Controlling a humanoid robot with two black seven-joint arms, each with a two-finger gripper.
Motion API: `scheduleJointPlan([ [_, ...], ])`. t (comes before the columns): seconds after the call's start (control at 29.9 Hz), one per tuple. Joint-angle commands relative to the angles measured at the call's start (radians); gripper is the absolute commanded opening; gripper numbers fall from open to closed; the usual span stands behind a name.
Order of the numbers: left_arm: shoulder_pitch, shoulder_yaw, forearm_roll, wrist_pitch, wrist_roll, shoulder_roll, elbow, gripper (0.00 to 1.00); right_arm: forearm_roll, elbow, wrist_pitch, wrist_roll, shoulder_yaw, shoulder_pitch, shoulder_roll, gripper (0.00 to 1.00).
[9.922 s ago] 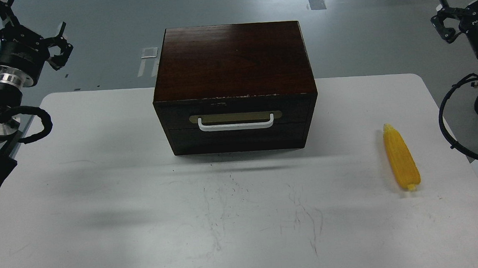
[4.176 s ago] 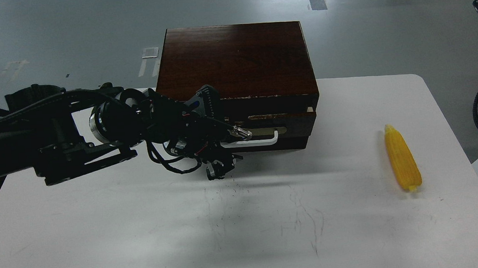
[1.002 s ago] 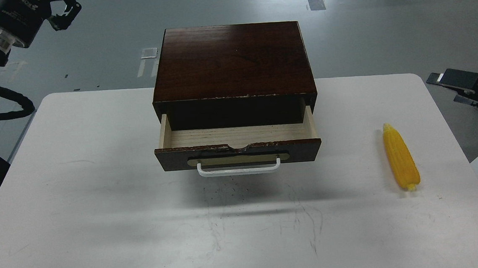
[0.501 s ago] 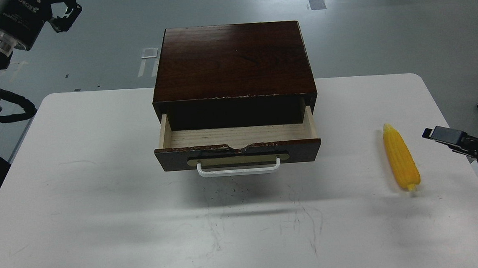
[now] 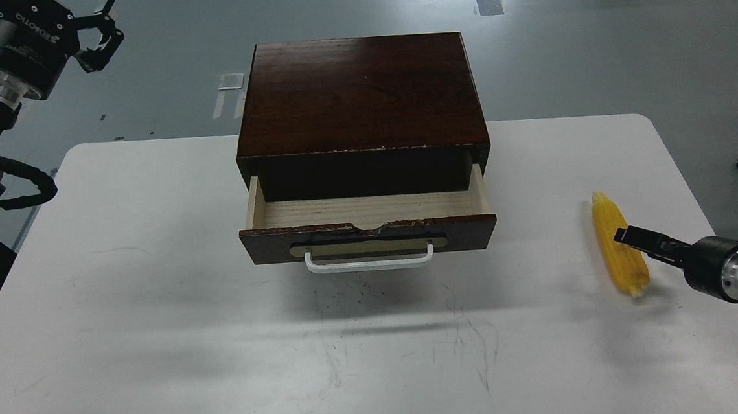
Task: Put corn in drawer with both arms
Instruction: 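Reach the right hand to the yellow corn cob and close around it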
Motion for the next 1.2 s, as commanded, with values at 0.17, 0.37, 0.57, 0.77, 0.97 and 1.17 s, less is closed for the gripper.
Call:
scheduleJointPlan([
  [0.17,0.02,-0.012,0.0,0.0,0.0,0.002,0.0,0.98,-0.001,-0.006,-0.026,0.01,-0.007,-0.003,0.029,0.96],
  [0.37,0.028,-0.013,0.0,0.0,-0.006,0.003,0.0,0.98,0.001,-0.026,-0.055,0.011,-0.02,-0.003,0.034,0.88],
  [0.57,0.032,-0.013,0.0,0.0,-0.015,0.003,0.0,0.98,0.002,-0.038,-0.084,0.013,-0.047,-0.005,0.042,0.7],
  [0.77,0.032,-0.013,0.0,0.0,-0.015,0.003,0.0,0.98,0.004,-0.038,-0.089,0.02,-0.047,-0.005,0.048,0.67],
  [0.97,0.037,-0.013,0.001,0.0,-0.015,0.005,0.001,0.98,0.002,-0.04,-0.092,0.022,-0.048,-0.003,0.072,0.66],
  [1.17,0.045,-0.013,0.003,0.0,-0.015,0.014,0.001,0.98,0.01,-0.038,-0.1,0.022,-0.047,0.003,0.077,0.49],
])
